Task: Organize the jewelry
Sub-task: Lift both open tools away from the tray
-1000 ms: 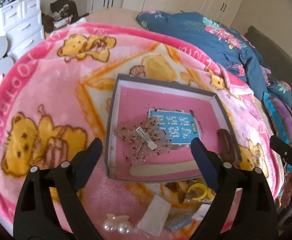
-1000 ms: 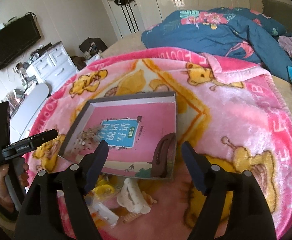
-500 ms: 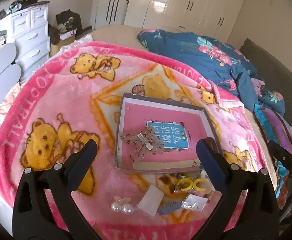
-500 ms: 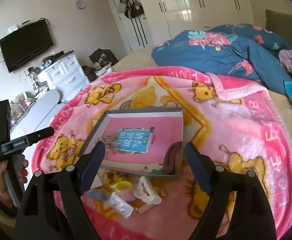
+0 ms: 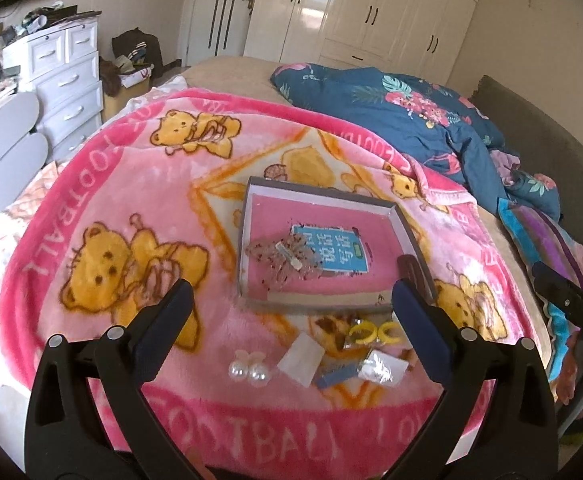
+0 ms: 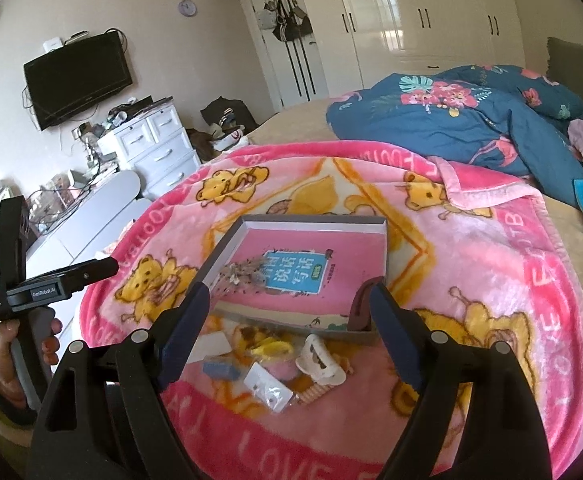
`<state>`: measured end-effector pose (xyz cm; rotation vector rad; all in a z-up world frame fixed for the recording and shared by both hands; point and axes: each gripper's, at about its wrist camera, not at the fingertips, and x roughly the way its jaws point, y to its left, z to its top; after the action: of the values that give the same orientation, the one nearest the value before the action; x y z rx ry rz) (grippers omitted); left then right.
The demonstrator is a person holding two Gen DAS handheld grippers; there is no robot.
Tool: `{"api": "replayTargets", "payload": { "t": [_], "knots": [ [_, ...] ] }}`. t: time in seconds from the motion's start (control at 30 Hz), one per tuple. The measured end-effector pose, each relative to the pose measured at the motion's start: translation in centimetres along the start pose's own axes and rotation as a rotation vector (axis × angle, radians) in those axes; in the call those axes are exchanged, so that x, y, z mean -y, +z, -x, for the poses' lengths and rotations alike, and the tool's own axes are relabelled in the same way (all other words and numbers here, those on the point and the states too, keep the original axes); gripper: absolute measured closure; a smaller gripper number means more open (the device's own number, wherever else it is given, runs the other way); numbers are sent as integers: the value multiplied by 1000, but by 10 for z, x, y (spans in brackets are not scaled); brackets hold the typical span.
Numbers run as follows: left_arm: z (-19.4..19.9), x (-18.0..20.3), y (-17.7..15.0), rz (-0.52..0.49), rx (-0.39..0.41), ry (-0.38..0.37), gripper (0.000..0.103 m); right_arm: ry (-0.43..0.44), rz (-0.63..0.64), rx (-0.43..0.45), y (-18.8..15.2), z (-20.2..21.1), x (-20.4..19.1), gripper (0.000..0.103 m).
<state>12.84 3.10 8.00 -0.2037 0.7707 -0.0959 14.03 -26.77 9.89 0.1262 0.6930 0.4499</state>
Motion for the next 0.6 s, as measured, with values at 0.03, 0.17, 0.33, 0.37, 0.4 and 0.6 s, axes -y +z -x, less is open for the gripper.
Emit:
{"api": "replayTargets", "payload": {
  "t": [0.03,0.17,0.33,0.37,0.4,0.6],
  "knots": [
    [2,1,-4,-5,-1,-1,10,1,7,-3,-2,1,-2,22],
    [2,3,-17,-10,-17,1,10,-2,18,-18,-14,-1,-6,22],
    [-4,8,-37,-28,-55,-3,10,10,19,-44,-29,-3,-8,22],
    [-6,9,-41,-28,-64,-6,10,10,22,-47,-31,-4,-9,22],
    [-7,9,-44,-29,-72,-7,10,7,26,-52,-35,-5,-10,22],
    [-14,10,-65,-29,-112,-15,10,0,26,-82,-56,-10,-9,22]
  ]
}}
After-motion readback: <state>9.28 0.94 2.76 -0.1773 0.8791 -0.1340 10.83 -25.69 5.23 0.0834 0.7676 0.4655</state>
